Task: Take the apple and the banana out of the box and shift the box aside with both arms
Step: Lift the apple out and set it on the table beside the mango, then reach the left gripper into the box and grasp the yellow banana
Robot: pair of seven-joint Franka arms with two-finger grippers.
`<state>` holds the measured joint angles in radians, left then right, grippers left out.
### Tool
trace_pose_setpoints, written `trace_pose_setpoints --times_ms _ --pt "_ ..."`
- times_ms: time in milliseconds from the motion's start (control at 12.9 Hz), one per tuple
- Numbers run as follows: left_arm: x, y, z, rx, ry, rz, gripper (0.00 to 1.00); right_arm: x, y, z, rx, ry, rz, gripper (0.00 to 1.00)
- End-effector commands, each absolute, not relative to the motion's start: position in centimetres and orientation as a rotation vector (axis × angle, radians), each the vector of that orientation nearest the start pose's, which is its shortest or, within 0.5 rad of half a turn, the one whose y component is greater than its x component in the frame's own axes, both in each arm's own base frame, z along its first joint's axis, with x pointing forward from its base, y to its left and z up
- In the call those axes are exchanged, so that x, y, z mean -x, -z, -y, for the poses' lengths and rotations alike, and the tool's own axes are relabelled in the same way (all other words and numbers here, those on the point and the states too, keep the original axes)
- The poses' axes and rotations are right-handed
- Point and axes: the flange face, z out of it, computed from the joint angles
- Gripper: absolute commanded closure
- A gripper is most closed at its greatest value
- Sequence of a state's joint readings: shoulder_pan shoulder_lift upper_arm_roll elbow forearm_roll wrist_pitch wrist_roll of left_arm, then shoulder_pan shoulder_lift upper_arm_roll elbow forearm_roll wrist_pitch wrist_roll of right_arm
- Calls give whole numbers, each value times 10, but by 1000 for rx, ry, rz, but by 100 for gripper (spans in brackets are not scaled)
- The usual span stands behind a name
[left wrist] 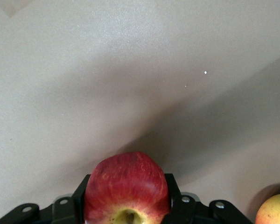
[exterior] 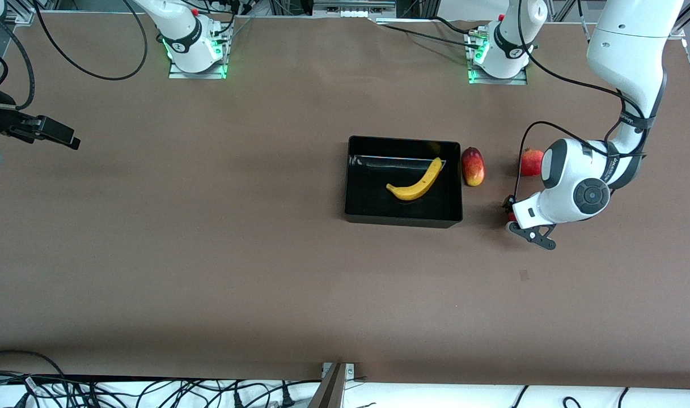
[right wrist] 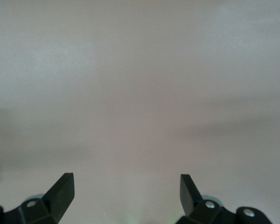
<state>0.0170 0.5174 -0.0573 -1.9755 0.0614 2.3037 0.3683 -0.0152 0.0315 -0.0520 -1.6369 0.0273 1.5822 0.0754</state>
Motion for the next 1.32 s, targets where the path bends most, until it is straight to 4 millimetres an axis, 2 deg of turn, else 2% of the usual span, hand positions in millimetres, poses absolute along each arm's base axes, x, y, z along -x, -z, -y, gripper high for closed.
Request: trace_pose_setpoints --times_ms 0,78,155,233,310,466,543,621,698,853,931,1086,1241 --pt "-588 -188 22 3058 -292 -736 0 -560 -580 37 3097 -140 -221 0" --pt "-586 -187 21 3059 -299 -732 0 -560 -580 37 3097 -140 -221 0" --pt "-587 -194 23 3057 -290 -735 0 -560 -580 36 3097 -140 -217 0" --pt "-589 -212 22 3056 -264 -727 0 -560 -579 37 3097 -143 -219 0" --pt "-590 -238 28 3049 -277 -736 0 -560 -580 36 3097 -140 -219 0" --pt "-589 -292 63 3013 -288 -816 0 -560 -580 37 3097 -140 -221 0" --pt "-583 -311 84 2999 -287 -864 0 -560 -580 37 3097 -140 -221 0" --pt "-575 -327 118 3020 -273 -905 0 -560 -580 36 3097 -140 -219 0" --pt "-567 -334 146 3056 -262 -928 0 -560 -579 37 3096 -143 -221 0" --pt "-548 -334 203 3018 -270 -1060 0 -560 -580 37 3097 -140 -219 0" --pt "-541 -328 220 3017 -278 -1058 0 -560 -580 37 3097 -140 -219 0" --pt "-524 -296 250 2998 -345 -1057 0 -560 -579 37 3096 -145 -221 0" --pt "-508 -259 267 2984 -294 -1100 0 -560 -580 36 3097 -140 -219 0"
